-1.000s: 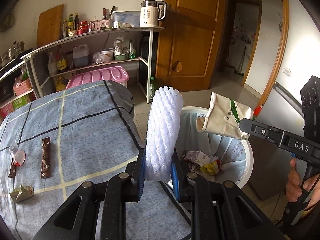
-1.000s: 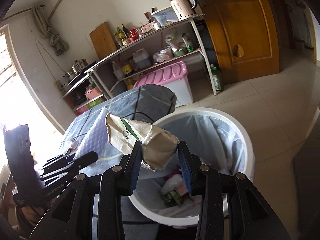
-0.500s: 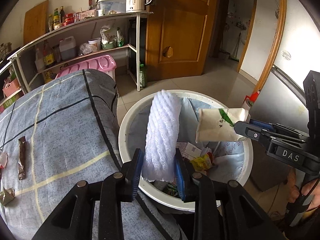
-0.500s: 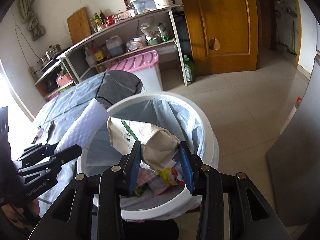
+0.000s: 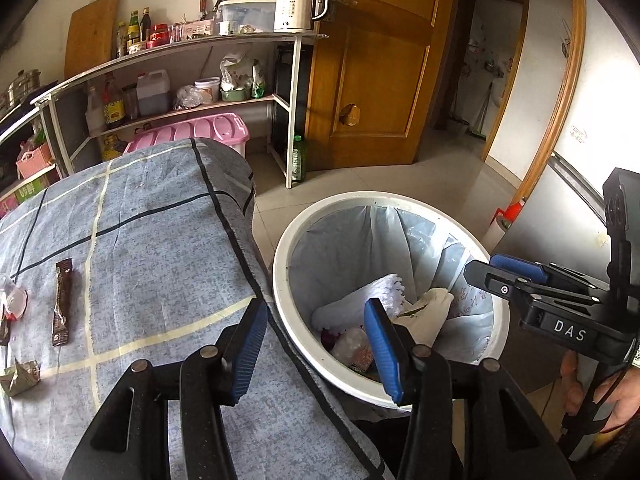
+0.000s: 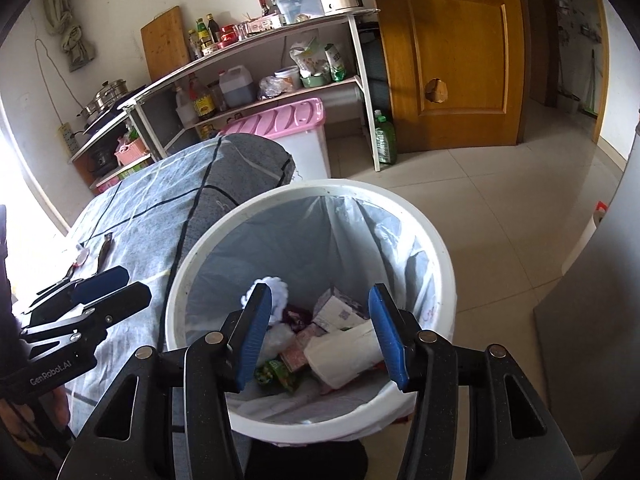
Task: Collect trash
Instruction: 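Move both open grippers back over the sheet toward the chocolate wrappers, then grasp a brown chocolate wrapper with the right gripper while the left gripper grasps the other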
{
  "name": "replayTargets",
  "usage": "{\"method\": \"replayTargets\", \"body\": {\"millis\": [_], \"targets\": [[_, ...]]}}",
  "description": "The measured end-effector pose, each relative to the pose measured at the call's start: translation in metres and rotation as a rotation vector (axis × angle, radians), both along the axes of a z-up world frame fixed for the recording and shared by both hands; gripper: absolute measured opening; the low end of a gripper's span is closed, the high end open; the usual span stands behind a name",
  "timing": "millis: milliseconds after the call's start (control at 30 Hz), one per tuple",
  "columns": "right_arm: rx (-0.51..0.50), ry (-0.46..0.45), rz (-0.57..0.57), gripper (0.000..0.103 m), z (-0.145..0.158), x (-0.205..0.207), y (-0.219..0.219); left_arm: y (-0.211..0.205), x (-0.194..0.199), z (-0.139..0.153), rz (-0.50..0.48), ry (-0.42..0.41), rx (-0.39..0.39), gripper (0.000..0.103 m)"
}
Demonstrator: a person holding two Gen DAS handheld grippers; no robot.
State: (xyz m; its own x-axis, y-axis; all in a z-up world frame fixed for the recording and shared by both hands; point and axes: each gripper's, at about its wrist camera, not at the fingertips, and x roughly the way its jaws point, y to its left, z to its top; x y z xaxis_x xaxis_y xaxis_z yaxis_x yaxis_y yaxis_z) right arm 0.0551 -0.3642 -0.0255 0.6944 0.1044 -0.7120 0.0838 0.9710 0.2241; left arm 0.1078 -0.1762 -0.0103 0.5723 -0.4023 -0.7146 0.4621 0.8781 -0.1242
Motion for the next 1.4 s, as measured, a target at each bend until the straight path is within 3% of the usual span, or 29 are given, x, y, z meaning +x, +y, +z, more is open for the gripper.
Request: {"method": "replayTargets", "body": {"millis": [367, 733, 1033, 1400], "targets": [[0.026, -0.045, 0.082, 0.052, 0.012, 0.004, 0.044, 0.052, -0.004, 0.009, 0.095, -0.028, -0.018, 0.051], [0.057, -0.059, 0.205, 0.052, 0.016, 0.021, 0.111, 0.135, -0.007, 0.016, 0.285, -0.067, -0.016, 0.051], [0.057, -0.042, 0.286, 0.052, 0.013, 0.044, 0.167, 0.209, -0.005, 0.012, 0.447, -0.061, -0.007, 0.051], [0.039, -0.014, 0.384, 0.052, 0.007, 0.079, 0.234, 0.274, 0.001, 0.002, 0.560, -0.044, 0.004, 0.051]]}}
